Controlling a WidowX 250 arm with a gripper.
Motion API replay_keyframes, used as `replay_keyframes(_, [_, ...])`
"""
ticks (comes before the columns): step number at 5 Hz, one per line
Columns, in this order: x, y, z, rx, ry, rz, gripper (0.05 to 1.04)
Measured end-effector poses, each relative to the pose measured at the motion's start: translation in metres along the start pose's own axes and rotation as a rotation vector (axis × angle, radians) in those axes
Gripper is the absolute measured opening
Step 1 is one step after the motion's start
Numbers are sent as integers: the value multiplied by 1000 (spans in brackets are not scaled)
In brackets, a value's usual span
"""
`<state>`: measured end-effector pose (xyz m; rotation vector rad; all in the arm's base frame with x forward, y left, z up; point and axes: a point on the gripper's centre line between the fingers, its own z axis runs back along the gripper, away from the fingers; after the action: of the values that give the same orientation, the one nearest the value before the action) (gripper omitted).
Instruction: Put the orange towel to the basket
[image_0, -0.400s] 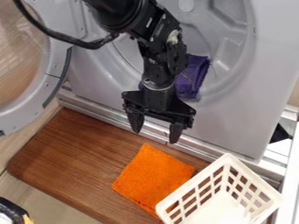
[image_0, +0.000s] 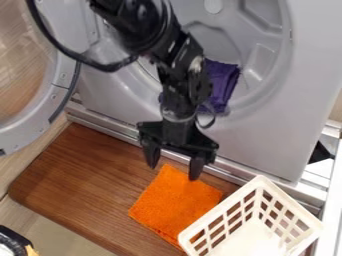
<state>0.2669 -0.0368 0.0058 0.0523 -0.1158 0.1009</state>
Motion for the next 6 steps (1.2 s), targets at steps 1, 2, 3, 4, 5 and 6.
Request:
replay_keyframes(1, [-5, 0, -21, -11, 21, 23, 1001])
replay_keyframes(2, [-8, 1, -42, -41, 53, 45, 1001])
replay_keyframes(3, [-12, 6, -65, -63, 82, 75, 1001])
replay_keyframes(4, [-12, 9, -82, -79, 104, 95, 999])
replay_keyframes(5, [-11, 10, -84, -69, 120, 100, 945])
replay_keyframes(6, [-11, 9, -83, -60, 128, 110, 665])
